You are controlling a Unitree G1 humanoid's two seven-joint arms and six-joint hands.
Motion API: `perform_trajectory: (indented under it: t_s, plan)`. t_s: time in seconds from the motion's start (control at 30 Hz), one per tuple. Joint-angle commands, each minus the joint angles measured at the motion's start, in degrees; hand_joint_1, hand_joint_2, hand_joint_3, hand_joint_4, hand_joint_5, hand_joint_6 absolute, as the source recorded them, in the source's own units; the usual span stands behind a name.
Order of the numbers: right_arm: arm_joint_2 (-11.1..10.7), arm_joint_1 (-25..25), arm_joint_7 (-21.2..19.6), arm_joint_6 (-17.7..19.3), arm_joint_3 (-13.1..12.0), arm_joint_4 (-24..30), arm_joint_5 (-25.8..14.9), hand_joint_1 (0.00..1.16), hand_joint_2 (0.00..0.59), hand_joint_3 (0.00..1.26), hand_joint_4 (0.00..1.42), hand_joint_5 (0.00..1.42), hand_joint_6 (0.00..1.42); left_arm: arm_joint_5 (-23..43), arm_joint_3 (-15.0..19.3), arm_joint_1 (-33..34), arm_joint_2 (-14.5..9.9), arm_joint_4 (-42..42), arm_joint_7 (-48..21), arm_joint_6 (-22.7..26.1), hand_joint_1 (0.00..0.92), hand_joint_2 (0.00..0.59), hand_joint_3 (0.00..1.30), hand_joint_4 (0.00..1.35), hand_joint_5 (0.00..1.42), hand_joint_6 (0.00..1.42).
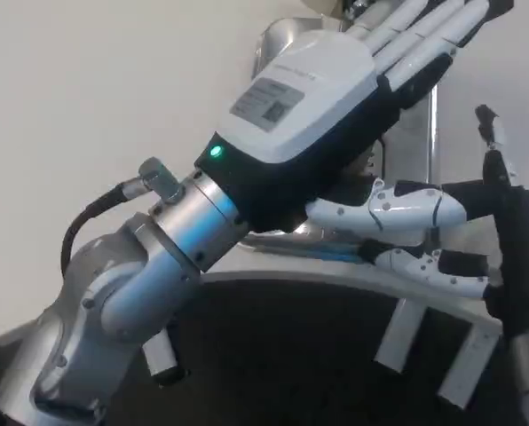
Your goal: Grasp the cup under the faucet to collect the drink, then remove the cup.
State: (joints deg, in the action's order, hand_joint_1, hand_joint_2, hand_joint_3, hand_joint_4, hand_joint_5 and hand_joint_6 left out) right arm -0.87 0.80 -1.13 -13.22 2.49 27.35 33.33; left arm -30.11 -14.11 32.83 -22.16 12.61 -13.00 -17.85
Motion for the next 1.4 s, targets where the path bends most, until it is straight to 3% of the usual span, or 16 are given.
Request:
perform_trajectory:
  t_s: [0.03,0.33,0.5,0.8,0.93,1.07,1.4]
  plan:
    - [0.3,1.8,-1.5,-0.7,0.8,-2.0,-0.5,0.85,0.007,0.00,0.00,0.00,0.05,-0.8,0.1,-2.2,-0.9,-0.9,-0.5,0.0,0.000,0.196,0.00,0.00,0.00,0.00]
    - [0.0,7.1,-2.0,-1.4,1.9,-5.9,-0.8,0.80,0.021,0.00,0.00,0.00,0.06,1.5,2.7,-3.0,-0.2,-1.3,1.4,-0.3,0.000,0.199,0.00,0.00,0.00,0.00]
    - [-0.5,10.7,-1.7,-2.0,1.4,-8.8,-2.5,0.84,0.068,0.00,0.00,0.00,0.07,11.4,9.6,-3.0,3.6,-2.8,5.3,0.0,0.000,0.200,0.00,0.00,0.00,0.00]
    - [0.4,17.9,-2.6,-2.9,2.0,-15.5,-4.8,0.84,0.076,0.00,0.00,0.00,0.09,25.8,15.0,-4.1,8.6,-2.9,5.2,4.0,0.000,0.198,0.00,0.00,0.00,0.00]
    - [0.4,20.2,-3.1,-2.3,2.5,-18.2,-5.6,0.89,0.075,0.01,0.00,0.00,0.10,25.9,17.2,-5.9,9.4,-1.4,7.2,4.4,0.000,0.202,0.00,0.00,0.00,0.00]
    - [-0.1,21.9,-3.5,-1.6,3.2,-20.3,-6.0,0.94,0.058,0.01,0.00,0.00,0.10,23.0,19.2,-11.3,8.0,1.0,8.1,7.1,0.000,0.206,0.00,0.00,0.00,0.00]
    - [-0.7,21.8,-3.9,-0.4,4.2,-21.1,-7.3,1.02,0.072,0.02,0.00,0.00,0.11,15.5,18.9,-22.7,6.5,2.6,9.1,7.7,0.000,0.207,0.00,0.00,0.00,0.00]
